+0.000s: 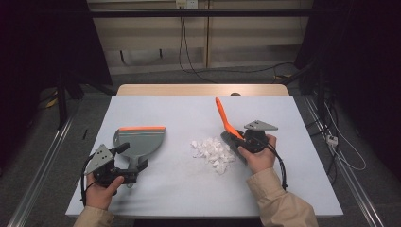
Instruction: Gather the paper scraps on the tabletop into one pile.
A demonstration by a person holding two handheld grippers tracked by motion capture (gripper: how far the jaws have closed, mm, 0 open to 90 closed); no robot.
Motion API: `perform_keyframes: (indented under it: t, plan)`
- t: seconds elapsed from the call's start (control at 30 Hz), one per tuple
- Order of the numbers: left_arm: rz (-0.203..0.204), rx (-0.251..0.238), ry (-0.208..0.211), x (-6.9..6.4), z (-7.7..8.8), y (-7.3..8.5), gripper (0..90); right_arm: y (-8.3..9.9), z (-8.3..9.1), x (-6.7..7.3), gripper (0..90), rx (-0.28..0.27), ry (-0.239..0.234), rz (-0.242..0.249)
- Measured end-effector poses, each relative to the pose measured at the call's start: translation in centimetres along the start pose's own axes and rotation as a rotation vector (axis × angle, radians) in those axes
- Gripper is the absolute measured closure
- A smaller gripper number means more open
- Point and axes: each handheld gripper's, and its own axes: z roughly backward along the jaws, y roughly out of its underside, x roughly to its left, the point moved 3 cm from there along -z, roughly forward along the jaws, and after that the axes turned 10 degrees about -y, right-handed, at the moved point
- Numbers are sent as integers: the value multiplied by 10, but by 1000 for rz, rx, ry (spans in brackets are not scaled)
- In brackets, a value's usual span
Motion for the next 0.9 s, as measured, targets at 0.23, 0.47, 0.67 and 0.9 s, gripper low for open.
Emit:
perform_keyframes:
  t: [0.23, 0.47, 0.67, 0.9]
  plan:
    - [0, -2, 0, 1, 0, 0, 50, -7, -18, 17, 716, -22, -28, 5]
    - [1, 0, -2, 2, 2, 0, 50, -13, -27, 22, 716, -27, -31, 23]
    - [2, 2, -5, 3, 3, 1, 50, -15, -15, 11, 716, -45, -32, -4]
    - [2, 0, -6, 1, 3, 0, 50, -19, -3, 6, 716, -77, -27, -1]
